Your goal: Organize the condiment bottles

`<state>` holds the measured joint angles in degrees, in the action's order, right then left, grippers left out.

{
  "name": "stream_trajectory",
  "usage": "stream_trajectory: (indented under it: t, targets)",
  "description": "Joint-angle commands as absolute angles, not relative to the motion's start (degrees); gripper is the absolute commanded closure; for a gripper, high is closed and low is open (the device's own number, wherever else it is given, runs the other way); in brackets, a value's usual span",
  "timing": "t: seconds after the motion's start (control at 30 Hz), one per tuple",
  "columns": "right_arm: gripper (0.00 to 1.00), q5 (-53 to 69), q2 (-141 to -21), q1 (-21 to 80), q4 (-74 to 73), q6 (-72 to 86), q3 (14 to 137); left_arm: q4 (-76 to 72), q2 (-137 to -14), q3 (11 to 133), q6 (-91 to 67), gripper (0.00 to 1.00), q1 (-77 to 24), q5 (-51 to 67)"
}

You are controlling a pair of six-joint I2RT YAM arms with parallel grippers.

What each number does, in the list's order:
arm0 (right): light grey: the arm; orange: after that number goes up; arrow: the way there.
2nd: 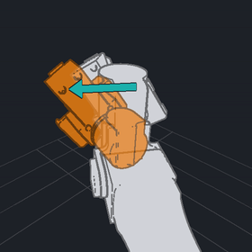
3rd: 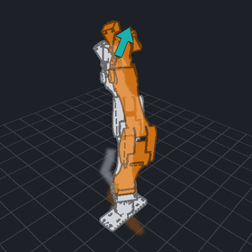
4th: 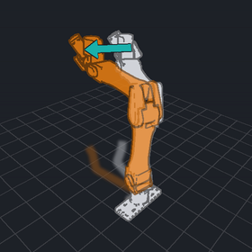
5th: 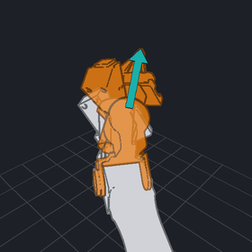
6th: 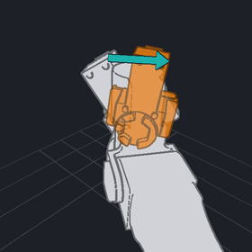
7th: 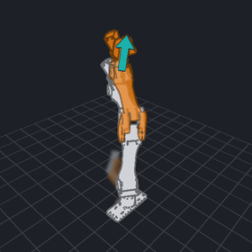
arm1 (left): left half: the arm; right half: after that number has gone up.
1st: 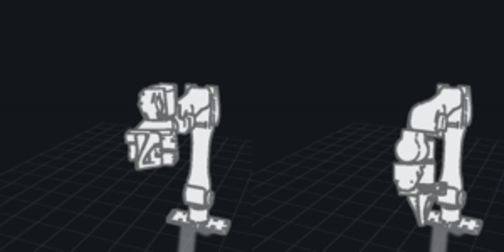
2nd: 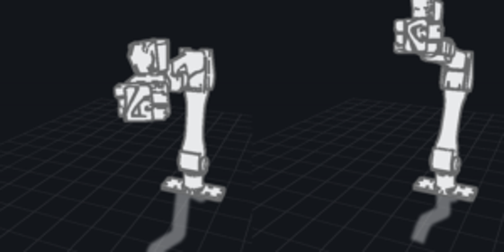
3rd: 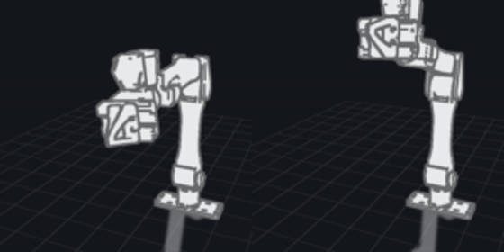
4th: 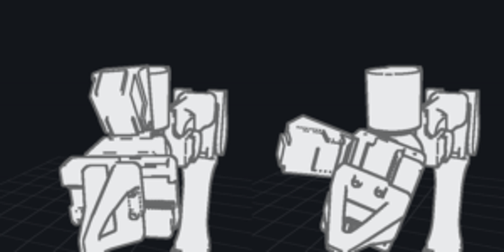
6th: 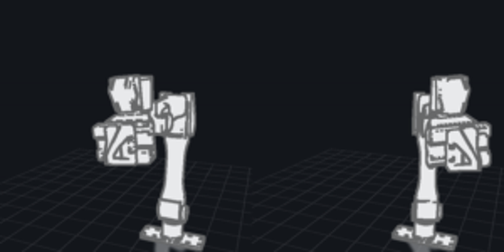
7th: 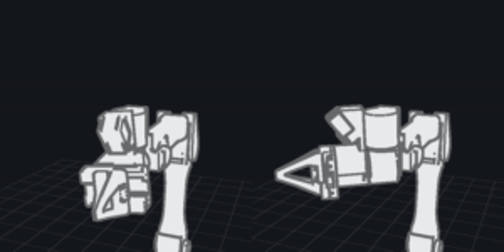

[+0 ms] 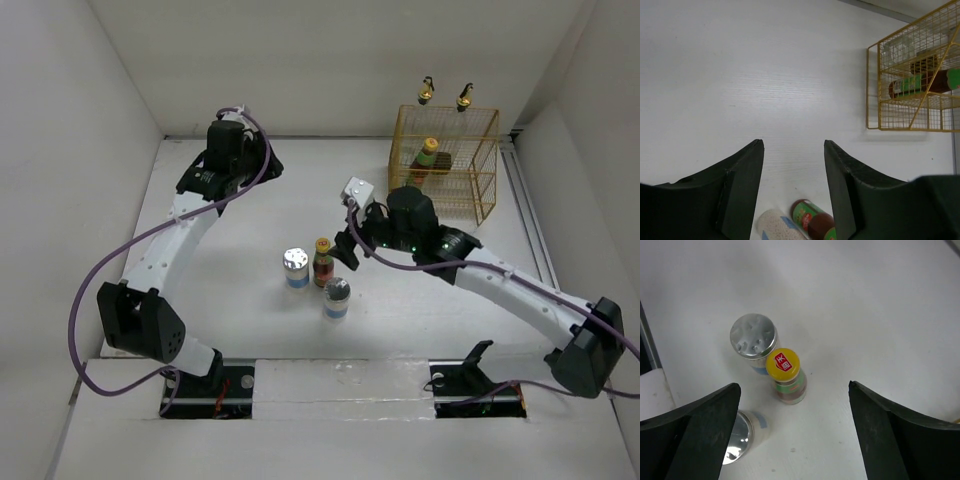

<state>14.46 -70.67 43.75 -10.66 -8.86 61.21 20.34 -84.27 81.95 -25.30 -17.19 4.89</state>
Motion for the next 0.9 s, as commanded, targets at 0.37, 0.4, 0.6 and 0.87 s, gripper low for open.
stream_trajectory:
  t: [0.37,0.4,0.6,0.87]
  targets:
    - [0.19,18.3,-85.6,45.4,-5.8,-11.6,68.8,20.6,-80.1,82.5,-25.0,0.51,-17.1,3.5]
    - [0.22,18.3,-86.1,45.4,-5.8,-11.6,68.8,20.6,-80.1,82.0,-25.0,0.51,-17.1,3.5]
    - [0.61,17.7,-88.0,45.4,-4.5,-11.6,68.8,20.6,-79.5,81.5,-25.0,0.51,-17.1,2.9]
    - [0.89,16.3,-81.3,43.9,-4.5,-9.1,73.0,20.6,-80.1,82.0,-25.0,0.51,-17.1,2.9]
